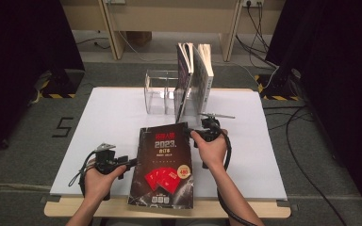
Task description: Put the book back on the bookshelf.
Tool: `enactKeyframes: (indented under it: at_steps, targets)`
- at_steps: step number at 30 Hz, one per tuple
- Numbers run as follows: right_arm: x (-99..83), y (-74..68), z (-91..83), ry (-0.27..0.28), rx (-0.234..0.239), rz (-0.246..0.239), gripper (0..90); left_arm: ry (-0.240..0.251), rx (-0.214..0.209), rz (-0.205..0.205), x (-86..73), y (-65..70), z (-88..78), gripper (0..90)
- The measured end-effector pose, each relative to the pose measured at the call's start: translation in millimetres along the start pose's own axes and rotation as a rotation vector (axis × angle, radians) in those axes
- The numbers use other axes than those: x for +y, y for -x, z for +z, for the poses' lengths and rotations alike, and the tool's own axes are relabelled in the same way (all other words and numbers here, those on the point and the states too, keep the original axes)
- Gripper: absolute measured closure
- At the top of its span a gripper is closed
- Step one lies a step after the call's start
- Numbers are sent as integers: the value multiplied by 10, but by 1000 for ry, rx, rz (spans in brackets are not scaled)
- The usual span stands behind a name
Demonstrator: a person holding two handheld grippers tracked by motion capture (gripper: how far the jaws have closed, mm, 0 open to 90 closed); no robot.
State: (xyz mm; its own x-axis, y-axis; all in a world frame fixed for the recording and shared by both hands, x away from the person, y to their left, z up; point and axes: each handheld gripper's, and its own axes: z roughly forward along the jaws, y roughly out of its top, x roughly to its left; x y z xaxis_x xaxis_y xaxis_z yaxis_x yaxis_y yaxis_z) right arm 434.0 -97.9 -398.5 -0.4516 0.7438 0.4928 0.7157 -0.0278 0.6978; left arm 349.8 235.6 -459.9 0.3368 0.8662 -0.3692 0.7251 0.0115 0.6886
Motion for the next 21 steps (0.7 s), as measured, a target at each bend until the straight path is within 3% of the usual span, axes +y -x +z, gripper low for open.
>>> enactKeyframes:
  at_steps: [21]
  targets:
    - [268, -298, -146, 137, -37, -97, 875, 12, -11, -18, 15, 6, -2, 445]
